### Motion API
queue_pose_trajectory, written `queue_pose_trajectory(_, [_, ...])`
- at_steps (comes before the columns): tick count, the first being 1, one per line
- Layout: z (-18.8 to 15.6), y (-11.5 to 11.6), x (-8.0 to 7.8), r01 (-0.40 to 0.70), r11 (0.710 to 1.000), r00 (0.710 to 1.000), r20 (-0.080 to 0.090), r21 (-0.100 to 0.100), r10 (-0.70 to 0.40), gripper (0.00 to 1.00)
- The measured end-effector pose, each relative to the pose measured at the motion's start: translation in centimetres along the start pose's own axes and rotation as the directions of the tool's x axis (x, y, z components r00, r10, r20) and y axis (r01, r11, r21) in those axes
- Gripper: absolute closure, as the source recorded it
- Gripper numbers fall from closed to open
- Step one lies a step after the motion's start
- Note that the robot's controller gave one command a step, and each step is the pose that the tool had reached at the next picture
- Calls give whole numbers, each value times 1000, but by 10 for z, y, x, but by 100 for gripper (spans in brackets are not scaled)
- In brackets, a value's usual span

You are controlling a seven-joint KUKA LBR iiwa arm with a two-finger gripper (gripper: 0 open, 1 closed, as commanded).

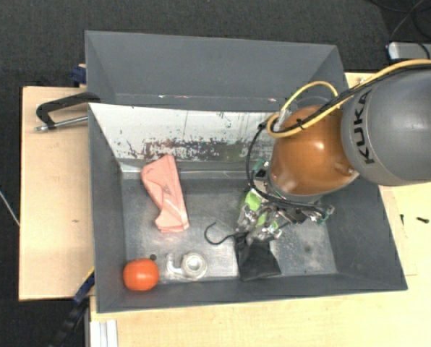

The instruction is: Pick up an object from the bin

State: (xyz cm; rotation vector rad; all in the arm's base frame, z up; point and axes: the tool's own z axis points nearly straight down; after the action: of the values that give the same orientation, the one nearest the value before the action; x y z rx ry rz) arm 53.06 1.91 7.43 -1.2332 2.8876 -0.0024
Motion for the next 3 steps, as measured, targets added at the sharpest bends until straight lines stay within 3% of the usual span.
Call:
queue_pose_trajectory(1, [-45, 0, 8, -39, 999, 999, -1, -5, 39, 100])
queue_pose_trajectory(2, [-67, 14, -8, -11, 1000, 1000, 7, 4, 11, 100])
queue_pose_trajectory(3, [-63, 24, -11, -12, 1000, 1000, 2, -3, 12, 100])
